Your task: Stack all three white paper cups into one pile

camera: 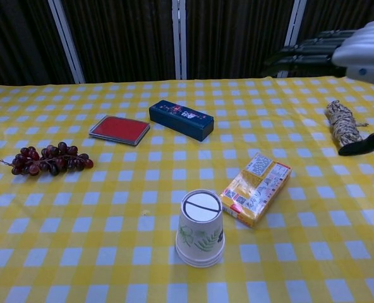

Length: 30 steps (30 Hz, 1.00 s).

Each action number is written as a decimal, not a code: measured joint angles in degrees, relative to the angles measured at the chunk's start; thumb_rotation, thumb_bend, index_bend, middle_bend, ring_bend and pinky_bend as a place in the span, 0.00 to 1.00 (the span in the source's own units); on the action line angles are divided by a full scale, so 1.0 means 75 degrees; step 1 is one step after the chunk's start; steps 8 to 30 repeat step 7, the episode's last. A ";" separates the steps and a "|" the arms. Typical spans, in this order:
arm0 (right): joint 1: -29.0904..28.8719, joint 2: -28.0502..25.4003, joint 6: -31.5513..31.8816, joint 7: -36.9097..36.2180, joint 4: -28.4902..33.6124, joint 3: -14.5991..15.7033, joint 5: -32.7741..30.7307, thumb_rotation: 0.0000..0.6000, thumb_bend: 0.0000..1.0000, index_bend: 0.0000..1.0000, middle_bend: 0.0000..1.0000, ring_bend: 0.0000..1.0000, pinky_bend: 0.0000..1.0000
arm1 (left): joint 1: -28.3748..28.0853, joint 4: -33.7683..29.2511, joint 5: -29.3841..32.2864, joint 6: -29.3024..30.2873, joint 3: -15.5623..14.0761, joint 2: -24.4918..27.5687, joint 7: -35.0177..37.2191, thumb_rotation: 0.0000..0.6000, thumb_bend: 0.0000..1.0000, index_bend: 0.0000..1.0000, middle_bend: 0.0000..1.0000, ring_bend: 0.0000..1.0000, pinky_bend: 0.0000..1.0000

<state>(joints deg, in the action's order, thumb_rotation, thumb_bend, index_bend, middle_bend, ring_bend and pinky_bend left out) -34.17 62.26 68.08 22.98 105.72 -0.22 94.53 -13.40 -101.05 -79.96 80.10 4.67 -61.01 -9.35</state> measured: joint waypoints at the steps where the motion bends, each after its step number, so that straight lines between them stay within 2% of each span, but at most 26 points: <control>1: 0.0223 -0.0031 0.0395 -0.0214 -0.0268 0.0018 0.0045 1.00 0.00 0.00 0.00 0.00 0.00 | 0.0033 0.0036 -0.0035 0.0035 -0.0020 -0.0023 0.0028 1.00 0.00 0.00 0.00 0.00 0.00; 7: 0.1532 -0.0068 0.1984 -0.1335 -0.1537 0.0112 -0.0083 1.00 0.00 0.00 0.00 0.00 0.00 | 0.0226 0.0097 -0.0141 0.0169 -0.0175 -0.0091 0.0054 1.00 0.00 0.00 0.00 0.00 0.00; 30: 0.1532 -0.0068 0.1984 -0.1335 -0.1537 0.0112 -0.0083 1.00 0.00 0.00 0.00 0.00 0.00 | 0.0226 0.0097 -0.0141 0.0169 -0.0175 -0.0091 0.0054 1.00 0.00 0.00 0.00 0.00 0.00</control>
